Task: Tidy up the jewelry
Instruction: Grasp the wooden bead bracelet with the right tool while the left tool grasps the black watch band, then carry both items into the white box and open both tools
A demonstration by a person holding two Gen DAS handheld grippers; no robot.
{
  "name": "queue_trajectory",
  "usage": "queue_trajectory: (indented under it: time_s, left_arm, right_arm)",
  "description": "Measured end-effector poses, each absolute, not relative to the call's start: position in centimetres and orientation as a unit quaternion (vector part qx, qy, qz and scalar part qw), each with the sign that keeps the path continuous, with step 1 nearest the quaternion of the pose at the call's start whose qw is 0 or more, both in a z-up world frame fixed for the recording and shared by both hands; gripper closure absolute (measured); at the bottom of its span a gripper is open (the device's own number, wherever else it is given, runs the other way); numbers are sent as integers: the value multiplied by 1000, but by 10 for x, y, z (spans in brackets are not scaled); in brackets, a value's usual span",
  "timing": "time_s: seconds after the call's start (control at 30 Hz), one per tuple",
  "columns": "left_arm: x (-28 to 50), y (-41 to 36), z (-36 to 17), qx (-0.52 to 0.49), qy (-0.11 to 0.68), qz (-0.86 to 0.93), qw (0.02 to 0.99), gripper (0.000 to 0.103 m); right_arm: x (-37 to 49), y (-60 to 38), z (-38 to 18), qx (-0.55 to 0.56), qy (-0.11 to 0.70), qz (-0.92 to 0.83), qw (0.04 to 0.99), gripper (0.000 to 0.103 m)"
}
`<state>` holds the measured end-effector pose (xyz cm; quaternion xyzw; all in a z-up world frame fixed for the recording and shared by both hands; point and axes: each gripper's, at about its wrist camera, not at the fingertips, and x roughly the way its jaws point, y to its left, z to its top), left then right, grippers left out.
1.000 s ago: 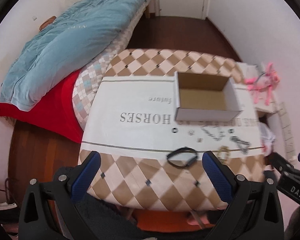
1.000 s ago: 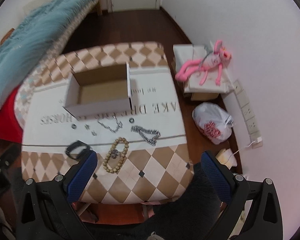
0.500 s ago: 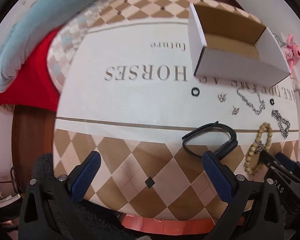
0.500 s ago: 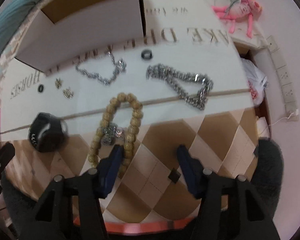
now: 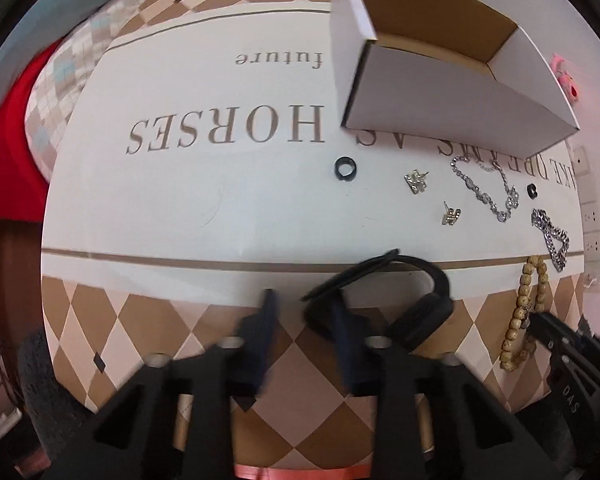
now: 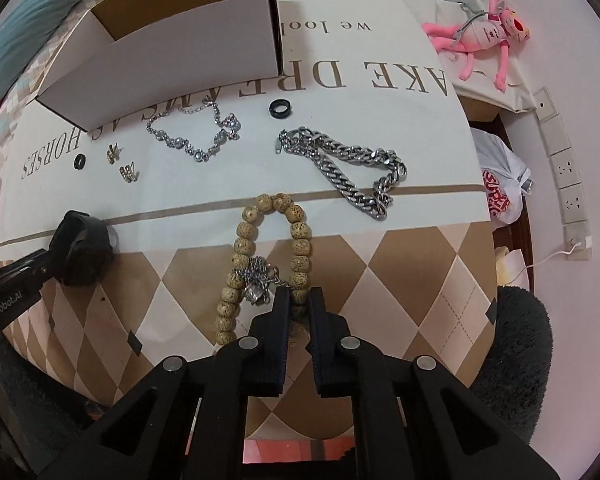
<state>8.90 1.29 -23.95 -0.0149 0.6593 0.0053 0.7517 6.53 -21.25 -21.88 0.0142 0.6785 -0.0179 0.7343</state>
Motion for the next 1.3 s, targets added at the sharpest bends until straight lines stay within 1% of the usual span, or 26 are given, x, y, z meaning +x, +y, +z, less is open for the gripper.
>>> queue_trajectory:
  time_s: [0.03,0.17,0.27,0.37,0.57,0.7,0.9,1.1,1.3]
  left_arm:
    - [89,11,-239,-6,658,3,753,93]
    - [81,-3,-234,32,644,0,764,94]
    - [75,-11,-228,34,637,-1,770,94]
    - [65,-8,-213,21,631,-5,775,95]
    - [47,-12,-166,5,608,-28,793,95]
    - [51,-12,-142,-4,596,-41,802,95]
    - [86,-10,-116,-21,578,-58,813,95]
    - [139,-9,-101,-28,569,-62,819,95]
    - [194,-6,-113,-52,593,-63,801,95]
  right_arm:
    - [66,-211,-220,9,676,-18,737,92]
    - [65,-206,-222,-10,663,-14,748,92]
    - [61,-202,-222,-21,655,-8,755,94]
    - [55,-199,-218,4,661,6,750,94]
    - [44,-199,-186,39,642,36,765,94]
    - [45,-201,-161,67,625,55,776,94]
    - [68,-205,-116,87,593,90,795,94]
    - [120,-199,-72,89,559,123,815,94]
    - [187,-192,-77,90,565,130,810,94]
